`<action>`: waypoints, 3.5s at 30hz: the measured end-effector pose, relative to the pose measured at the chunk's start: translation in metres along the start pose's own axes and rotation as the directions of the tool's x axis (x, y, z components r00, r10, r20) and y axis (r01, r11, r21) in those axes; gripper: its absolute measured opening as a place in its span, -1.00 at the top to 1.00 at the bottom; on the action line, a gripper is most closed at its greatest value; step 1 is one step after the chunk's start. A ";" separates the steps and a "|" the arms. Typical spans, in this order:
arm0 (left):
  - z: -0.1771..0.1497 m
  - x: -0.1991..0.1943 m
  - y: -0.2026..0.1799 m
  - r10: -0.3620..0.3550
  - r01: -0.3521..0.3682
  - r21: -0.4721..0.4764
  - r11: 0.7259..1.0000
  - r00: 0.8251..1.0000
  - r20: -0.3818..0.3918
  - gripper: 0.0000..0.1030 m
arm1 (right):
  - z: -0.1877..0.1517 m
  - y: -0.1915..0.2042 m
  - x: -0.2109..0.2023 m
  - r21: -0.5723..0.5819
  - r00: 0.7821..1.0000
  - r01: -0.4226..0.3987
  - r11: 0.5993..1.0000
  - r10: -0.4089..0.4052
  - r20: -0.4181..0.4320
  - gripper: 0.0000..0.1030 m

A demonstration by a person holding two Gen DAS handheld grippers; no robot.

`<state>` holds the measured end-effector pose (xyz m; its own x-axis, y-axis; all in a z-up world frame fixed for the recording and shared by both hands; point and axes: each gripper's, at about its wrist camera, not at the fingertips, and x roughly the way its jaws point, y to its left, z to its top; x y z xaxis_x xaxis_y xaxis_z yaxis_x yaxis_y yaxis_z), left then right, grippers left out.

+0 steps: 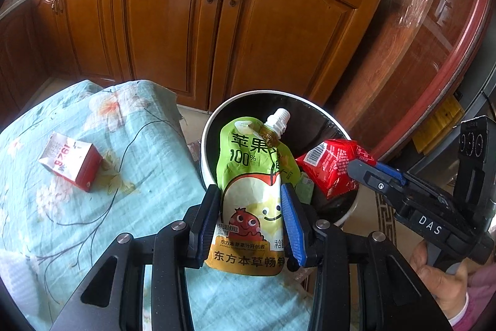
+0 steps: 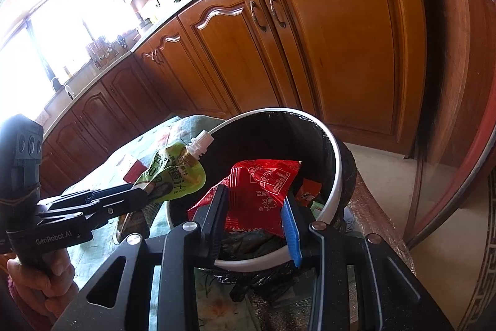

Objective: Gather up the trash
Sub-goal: 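Carry pouch and red bag over the bin and open both tools, then move both open tools back toward the foam sleeve and milk carton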

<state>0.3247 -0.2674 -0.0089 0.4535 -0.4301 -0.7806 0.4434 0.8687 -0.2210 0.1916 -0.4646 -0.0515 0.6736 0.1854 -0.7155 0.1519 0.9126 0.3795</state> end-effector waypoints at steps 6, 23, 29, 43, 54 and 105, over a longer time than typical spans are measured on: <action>0.006 0.009 0.000 0.001 -0.001 0.005 1.000 1.000 -0.020 0.24 | 0.006 -0.002 0.004 -0.009 1.000 0.015 1.000 -0.015 -0.010 0.33; 0.019 0.032 -0.004 -0.003 0.001 -0.034 0.999 0.999 -0.035 0.00 | 0.017 -0.006 0.019 -0.032 0.997 0.061 0.998 -0.063 -0.050 -0.24; 0.003 0.021 0.014 0.000 -0.001 -0.084 0.996 1.000 -0.014 -0.07 | 0.012 -0.011 0.014 0.000 0.997 0.058 0.998 -0.058 -0.041 -0.44; -0.061 -0.040 0.045 0.059 -0.049 -0.196 0.979 0.997 0.042 -0.29 | -0.010 0.026 -0.007 0.005 1.000 -0.019 1.000 0.019 0.006 -0.68; -0.115 -0.085 0.074 0.121 -0.101 -0.265 0.959 0.991 0.060 -0.30 | -0.033 0.079 -0.005 -0.050 0.995 -0.101 0.994 0.101 -0.006 -0.70; -0.134 -0.107 0.212 0.359 -0.304 -0.467 0.830 0.933 0.031 0.21 | -0.007 0.214 0.147 -0.375 0.960 -0.238 0.896 0.159 -0.230 -0.70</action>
<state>0.2669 -0.0041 -0.0503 0.6062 -0.0967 -0.7894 -0.1310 0.9669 -0.2191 0.3178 -0.2394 -0.0792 0.5047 0.4069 -0.7614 -0.2958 0.9101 0.2902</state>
